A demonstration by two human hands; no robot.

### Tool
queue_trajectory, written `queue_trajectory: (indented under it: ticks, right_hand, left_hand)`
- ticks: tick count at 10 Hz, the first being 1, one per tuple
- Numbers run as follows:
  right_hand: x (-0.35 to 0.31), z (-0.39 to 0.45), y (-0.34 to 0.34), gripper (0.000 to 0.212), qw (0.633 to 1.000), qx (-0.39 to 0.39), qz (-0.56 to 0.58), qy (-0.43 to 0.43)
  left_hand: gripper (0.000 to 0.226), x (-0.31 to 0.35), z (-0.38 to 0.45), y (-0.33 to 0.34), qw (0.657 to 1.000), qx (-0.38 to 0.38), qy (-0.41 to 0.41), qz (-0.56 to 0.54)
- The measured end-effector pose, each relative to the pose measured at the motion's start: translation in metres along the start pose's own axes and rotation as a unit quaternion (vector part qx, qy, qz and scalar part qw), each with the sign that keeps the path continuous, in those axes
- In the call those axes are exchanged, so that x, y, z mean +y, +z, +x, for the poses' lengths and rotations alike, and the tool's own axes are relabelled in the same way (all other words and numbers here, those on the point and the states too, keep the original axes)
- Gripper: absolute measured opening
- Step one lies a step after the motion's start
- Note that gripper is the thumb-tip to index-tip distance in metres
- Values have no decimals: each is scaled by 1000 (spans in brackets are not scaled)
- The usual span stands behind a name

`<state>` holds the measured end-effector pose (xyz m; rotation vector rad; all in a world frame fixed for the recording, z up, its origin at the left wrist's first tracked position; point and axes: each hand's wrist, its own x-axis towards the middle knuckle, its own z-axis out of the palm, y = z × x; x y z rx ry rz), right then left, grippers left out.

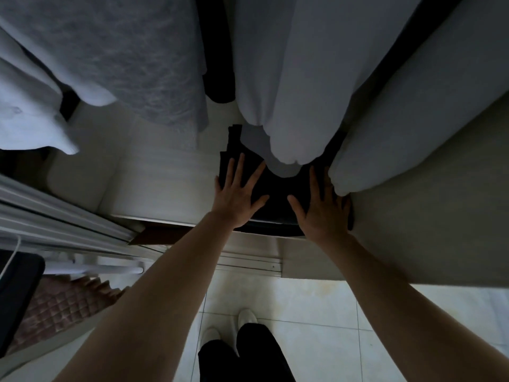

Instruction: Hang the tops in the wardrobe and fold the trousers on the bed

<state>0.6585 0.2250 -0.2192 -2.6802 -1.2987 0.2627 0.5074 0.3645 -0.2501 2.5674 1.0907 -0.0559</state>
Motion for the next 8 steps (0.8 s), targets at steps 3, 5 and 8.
queue_trajectory:
  ticks: [3,5,8]
  right_hand:
    - [8,17,25,75,999,-53,1,-1]
    - [7,0,3,74,997,14,-68,-45]
    - [-15,-93,-21,77,994,-2,-86,-74]
  left_hand:
    - [86,-11,26,-6,994,-103,-20,-8]
    - [66,-20,-30,-7,999,25,-22,-6]
    - [65,-37,-142,-30,998,-1,-20,-53]
